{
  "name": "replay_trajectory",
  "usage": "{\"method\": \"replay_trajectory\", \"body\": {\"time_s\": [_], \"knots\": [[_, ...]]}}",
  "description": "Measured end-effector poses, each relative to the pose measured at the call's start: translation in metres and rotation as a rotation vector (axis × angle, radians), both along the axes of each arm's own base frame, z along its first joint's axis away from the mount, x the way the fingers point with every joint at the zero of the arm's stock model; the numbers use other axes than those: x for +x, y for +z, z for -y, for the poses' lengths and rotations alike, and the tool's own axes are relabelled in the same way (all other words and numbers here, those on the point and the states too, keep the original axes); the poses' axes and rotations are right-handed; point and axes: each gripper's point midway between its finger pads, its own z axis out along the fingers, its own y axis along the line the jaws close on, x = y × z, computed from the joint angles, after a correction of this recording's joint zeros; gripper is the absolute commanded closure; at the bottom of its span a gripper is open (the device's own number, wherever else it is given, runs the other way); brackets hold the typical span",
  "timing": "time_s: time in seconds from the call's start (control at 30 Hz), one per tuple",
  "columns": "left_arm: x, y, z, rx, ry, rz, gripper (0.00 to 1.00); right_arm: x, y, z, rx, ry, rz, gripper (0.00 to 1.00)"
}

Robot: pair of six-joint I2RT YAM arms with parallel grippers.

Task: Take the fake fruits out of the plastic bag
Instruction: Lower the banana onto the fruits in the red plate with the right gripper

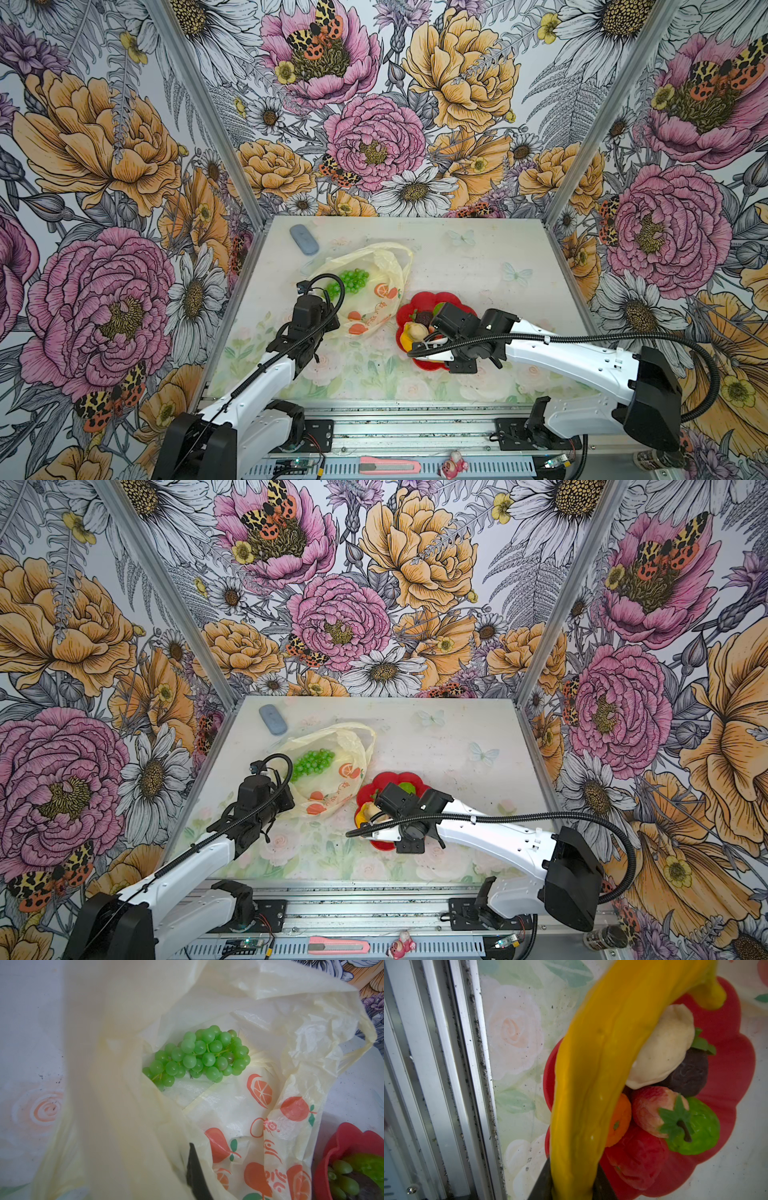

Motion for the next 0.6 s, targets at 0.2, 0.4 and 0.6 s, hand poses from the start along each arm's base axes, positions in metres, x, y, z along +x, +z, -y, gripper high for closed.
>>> {"method": "replay_trajectory", "body": {"time_s": [0.2, 0.4, 0.6], "knots": [[0.000, 0.001, 0.000, 0.000, -0.001, 0.003, 1.00, 0.002, -0.006, -0.001, -0.026, 0.028, 0.039, 0.85], [0.000, 0.000, 0.000, 0.001, -0.001, 0.002, 1.00, 0.003, -0.013, 0.002, -0.055, 0.036, 0.062, 0.83], [0.000, 0.001, 0.000, 0.000, -0.001, 0.003, 1.00, 0.003, -0.019, 0.007, -0.090, 0.038, 0.077, 0.82]]}}
